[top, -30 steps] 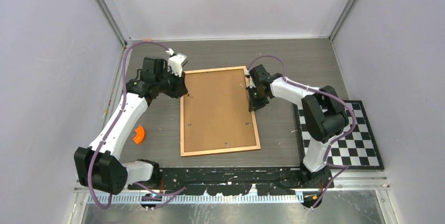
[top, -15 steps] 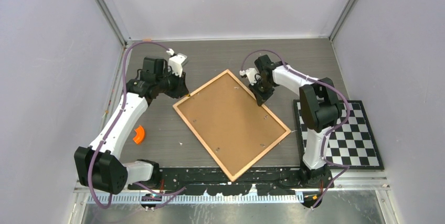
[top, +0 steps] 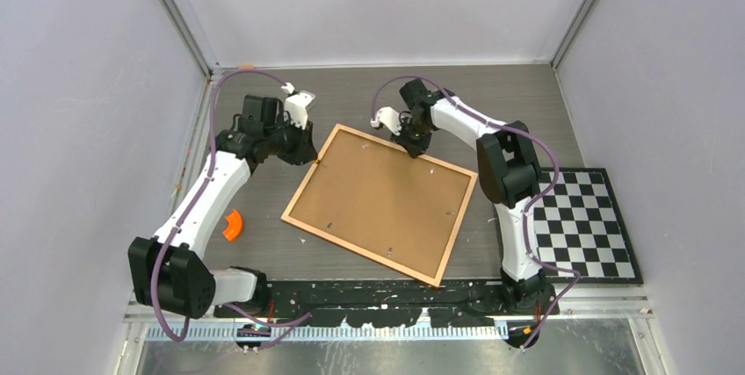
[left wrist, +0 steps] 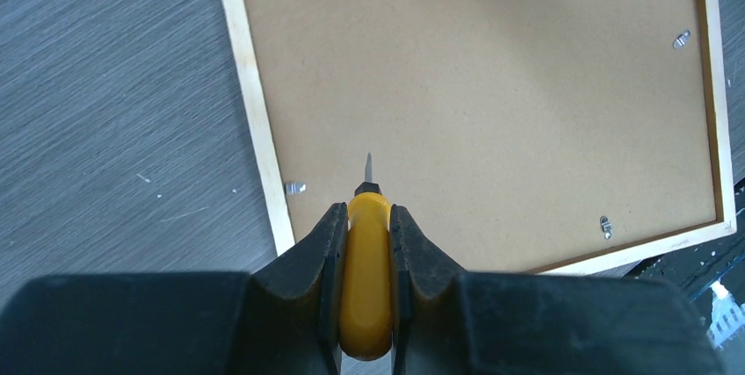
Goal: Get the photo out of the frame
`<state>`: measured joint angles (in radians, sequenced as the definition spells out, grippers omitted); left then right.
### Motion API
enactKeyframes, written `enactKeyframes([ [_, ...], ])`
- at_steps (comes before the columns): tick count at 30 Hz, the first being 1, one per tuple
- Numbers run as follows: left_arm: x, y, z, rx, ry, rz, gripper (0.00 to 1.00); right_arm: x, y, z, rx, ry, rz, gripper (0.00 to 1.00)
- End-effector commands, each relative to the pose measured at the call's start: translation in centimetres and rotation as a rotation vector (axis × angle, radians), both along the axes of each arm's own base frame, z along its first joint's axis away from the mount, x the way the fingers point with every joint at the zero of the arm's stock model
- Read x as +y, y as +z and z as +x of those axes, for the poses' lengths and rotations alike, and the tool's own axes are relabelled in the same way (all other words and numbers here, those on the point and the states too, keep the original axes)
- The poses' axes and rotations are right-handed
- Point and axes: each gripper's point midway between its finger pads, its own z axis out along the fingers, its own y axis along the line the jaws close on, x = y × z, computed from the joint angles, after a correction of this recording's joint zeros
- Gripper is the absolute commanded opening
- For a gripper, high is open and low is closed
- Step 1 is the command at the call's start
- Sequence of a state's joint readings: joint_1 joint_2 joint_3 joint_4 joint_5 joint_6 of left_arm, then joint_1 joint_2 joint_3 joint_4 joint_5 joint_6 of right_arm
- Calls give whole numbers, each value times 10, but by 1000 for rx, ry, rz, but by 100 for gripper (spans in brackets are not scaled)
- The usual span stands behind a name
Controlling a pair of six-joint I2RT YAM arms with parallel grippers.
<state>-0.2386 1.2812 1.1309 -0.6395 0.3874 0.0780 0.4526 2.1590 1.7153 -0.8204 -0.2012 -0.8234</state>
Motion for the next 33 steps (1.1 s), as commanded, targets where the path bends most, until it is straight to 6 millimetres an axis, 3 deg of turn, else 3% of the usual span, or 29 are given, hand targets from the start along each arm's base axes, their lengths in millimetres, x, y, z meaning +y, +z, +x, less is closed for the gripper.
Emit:
enactKeyframes([
  [1,-1,11,7,-32,-4,-33,0,45,30,48,-269,112,18,23],
  [5,6,11,7,-19,10,-50,0,54,58,68,-379,-21,32,40],
  [8,15,15,4,-23,27,-79,0,52,89,58,-381,-130,92,49],
  [11,27,20,3,-22,69,-130,0,51,120,21,-312,-217,204,54],
  [15,54,29,8,-16,171,-234,0,66,129,-70,-155,-225,316,61],
  [18,70,29,12,1,242,-282,0,96,129,-145,-133,-142,328,64],
  [22,82,27,15,36,315,-329,0,118,112,-209,-55,-63,323,65],
  [28,89,28,10,24,332,-332,0,123,73,-255,-26,77,222,66],
  [33,86,25,9,49,319,-344,0,133,49,-267,-69,152,146,66],
])
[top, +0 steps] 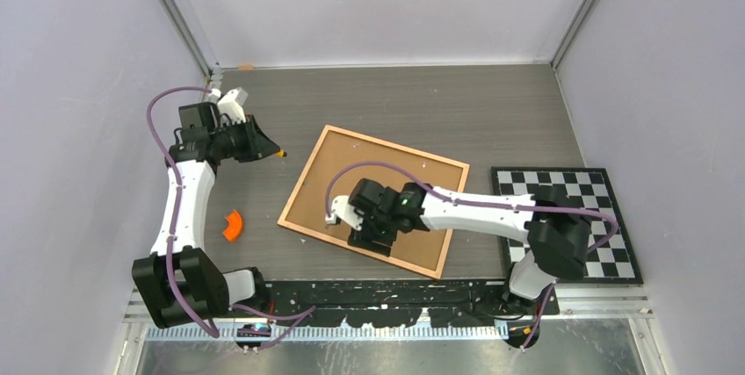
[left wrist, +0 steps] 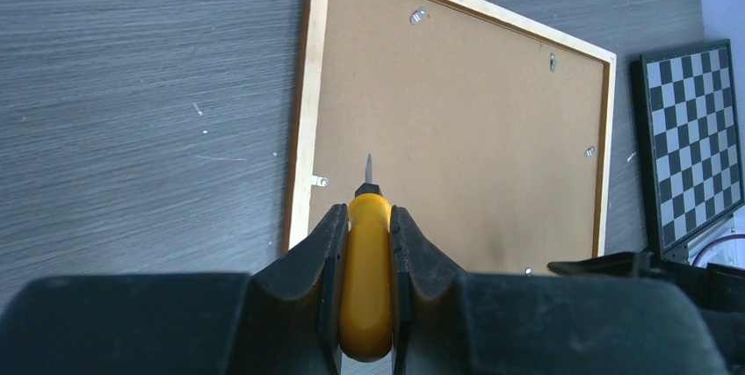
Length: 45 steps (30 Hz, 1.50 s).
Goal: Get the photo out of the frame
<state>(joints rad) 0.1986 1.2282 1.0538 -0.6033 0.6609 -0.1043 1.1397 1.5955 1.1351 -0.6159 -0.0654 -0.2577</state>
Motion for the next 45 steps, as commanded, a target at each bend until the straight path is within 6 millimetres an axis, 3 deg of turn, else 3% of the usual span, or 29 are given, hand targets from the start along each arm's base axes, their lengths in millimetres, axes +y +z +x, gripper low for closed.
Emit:
enactKeyframes([
  [1,-6,14,0,-43,-27,-39,0,18,-4,-1,-62,32,-5,66],
  [8,-8,10,0,-24,-36,-54,0,23,-25,-13,-93,82,-76,66],
  [15,-8,9,0,-19,-39,-59,0,9,-49,-3,-197,104,-196,61],
  [20,-9,8,-1,-19,-49,-57,0,-13,-47,2,-256,146,-249,49],
  [28,-2,-3,-8,-37,-99,72,0,-48,-37,19,-283,189,-282,42],
  [32,1,-10,-10,-57,-142,179,0,-55,-36,24,-238,152,-234,40],
  [37,-12,-17,-13,-71,-222,291,0,-57,-37,13,-190,165,-190,41],
  [42,-37,-30,-15,-99,-335,432,0,-59,-42,6,-147,180,-204,40],
  [45,-46,-41,-14,-103,-373,495,0,-59,-46,5,-134,184,-222,35],
])
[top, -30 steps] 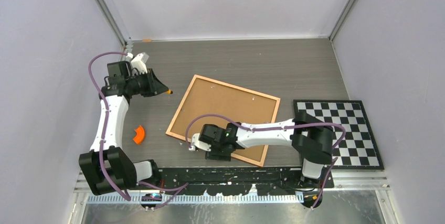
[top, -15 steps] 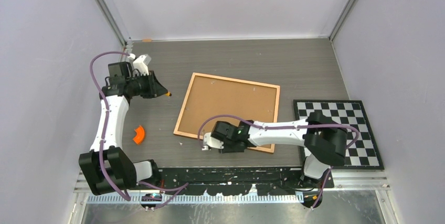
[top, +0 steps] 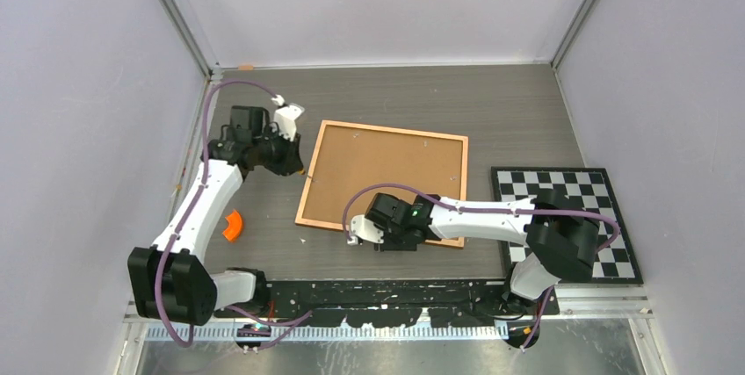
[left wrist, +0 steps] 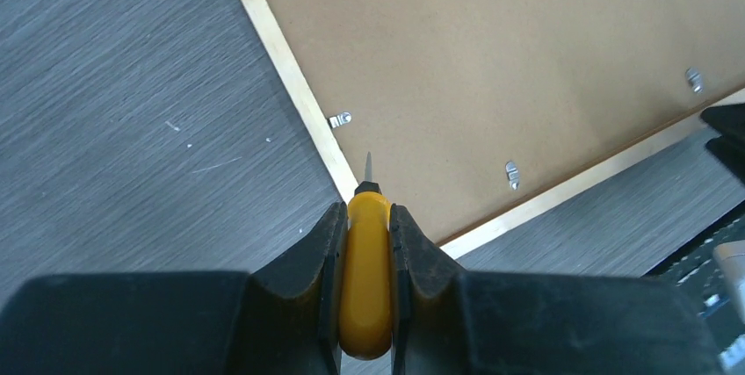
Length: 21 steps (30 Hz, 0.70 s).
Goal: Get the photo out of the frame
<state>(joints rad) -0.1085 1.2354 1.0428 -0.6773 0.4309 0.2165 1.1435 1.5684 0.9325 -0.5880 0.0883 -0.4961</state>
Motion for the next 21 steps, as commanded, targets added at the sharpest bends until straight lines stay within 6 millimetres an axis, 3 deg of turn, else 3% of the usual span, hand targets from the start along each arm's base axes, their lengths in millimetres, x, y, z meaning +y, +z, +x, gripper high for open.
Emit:
enactKeyframes([
  [1,-2,-9,6,-64,-51,144,0,4,1,-5,27,22,1,33],
  [13,-14,-39,4,-39,-143,290,0,2,-4,-6,46,20,-31,12],
  [21,-21,-49,10,-37,-143,292,0,2,-4,-7,56,22,-38,6],
])
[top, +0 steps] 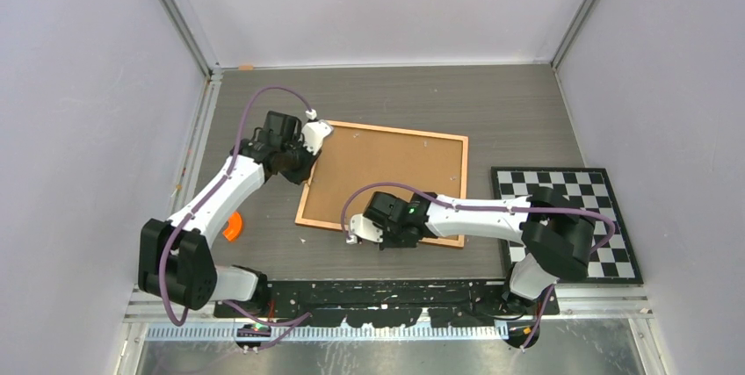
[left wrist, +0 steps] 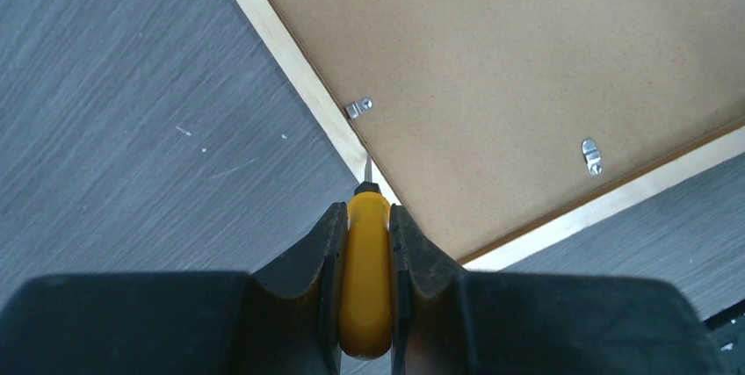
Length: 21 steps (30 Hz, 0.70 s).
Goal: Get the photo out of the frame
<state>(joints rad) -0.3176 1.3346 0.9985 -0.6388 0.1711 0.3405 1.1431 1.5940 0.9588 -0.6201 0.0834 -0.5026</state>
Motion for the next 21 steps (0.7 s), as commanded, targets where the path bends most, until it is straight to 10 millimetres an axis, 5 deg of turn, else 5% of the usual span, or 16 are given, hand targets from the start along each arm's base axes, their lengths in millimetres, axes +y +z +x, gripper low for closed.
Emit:
enactKeyframes([
  [1,-5,0,13,-47,-2,0,0,2,-4,-7,42,16,-13,6],
  [21,-4,-12,33,-120,19,42,0,-4,-8,-11,62,33,-43,2],
])
